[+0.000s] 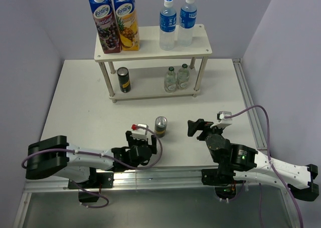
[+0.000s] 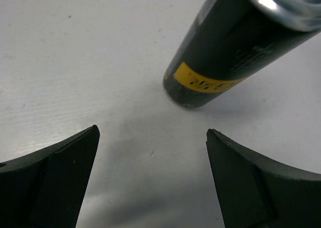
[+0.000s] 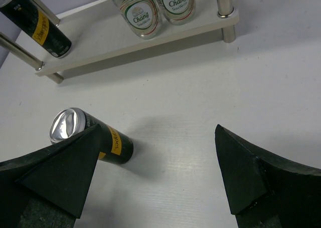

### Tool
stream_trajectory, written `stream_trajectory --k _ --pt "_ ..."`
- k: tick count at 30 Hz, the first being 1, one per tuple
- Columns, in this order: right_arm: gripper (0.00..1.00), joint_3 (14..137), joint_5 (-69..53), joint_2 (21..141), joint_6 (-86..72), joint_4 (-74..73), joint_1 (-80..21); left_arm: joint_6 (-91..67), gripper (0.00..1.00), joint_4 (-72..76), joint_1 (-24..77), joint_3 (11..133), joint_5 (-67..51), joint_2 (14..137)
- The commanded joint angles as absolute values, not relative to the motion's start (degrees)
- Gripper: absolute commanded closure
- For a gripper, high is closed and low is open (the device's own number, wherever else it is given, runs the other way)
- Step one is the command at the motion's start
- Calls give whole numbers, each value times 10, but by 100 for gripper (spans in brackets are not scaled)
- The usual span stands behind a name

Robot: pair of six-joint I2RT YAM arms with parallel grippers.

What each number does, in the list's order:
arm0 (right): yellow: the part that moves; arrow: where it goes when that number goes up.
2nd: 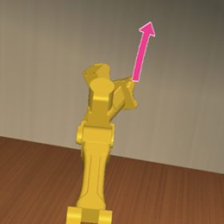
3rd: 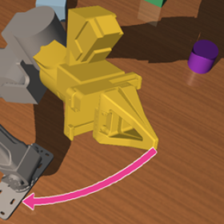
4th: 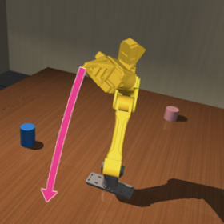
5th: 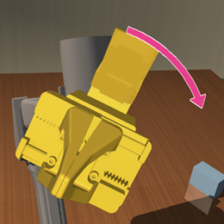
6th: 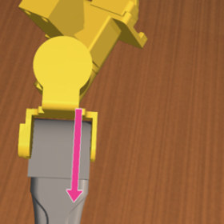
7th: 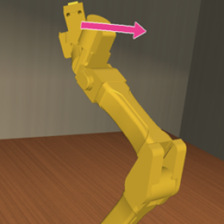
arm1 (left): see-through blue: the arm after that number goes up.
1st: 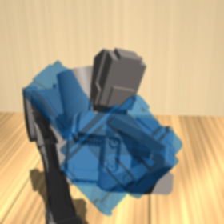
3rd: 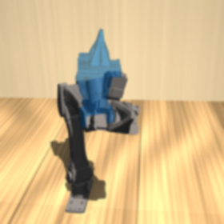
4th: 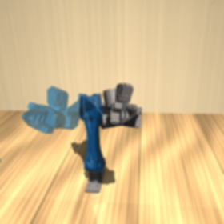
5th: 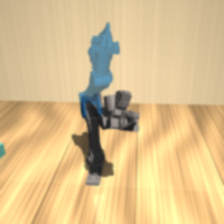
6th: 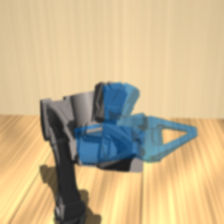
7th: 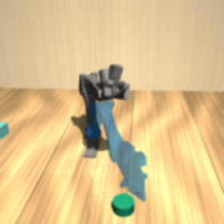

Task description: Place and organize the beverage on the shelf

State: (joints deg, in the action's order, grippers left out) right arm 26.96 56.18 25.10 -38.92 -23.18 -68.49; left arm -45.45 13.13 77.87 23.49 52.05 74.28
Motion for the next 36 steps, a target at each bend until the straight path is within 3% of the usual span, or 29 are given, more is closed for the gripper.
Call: stream_trajectory --k 1,12,26,29,30,32,33,36 --pt "0 271 584 252 -400 -224 -688 -417 5 225 782 293 514 780" --pt "0 268 583 241 -400 -224 -688 -351 6 283 752 388 472 909" --pt "0 265 581 236 -398 -220 -688 -260 20 335 630 463 394 1021" --pt "0 264 582 234 -399 -221 -688 -247 42 330 618 485 389 1034" --pt "0 264 582 234 -398 -220 -687 -244 70 330 614 489 388 1034" --pt "0 264 583 236 -399 -221 -688 -237 93 323 609 498 395 1032" --pt "0 264 583 236 -399 -221 -688 -233 100 321 605 502 395 1029" --pt "0 264 582 235 -400 -221 -688 -215 100 314 588 510 399 1015"
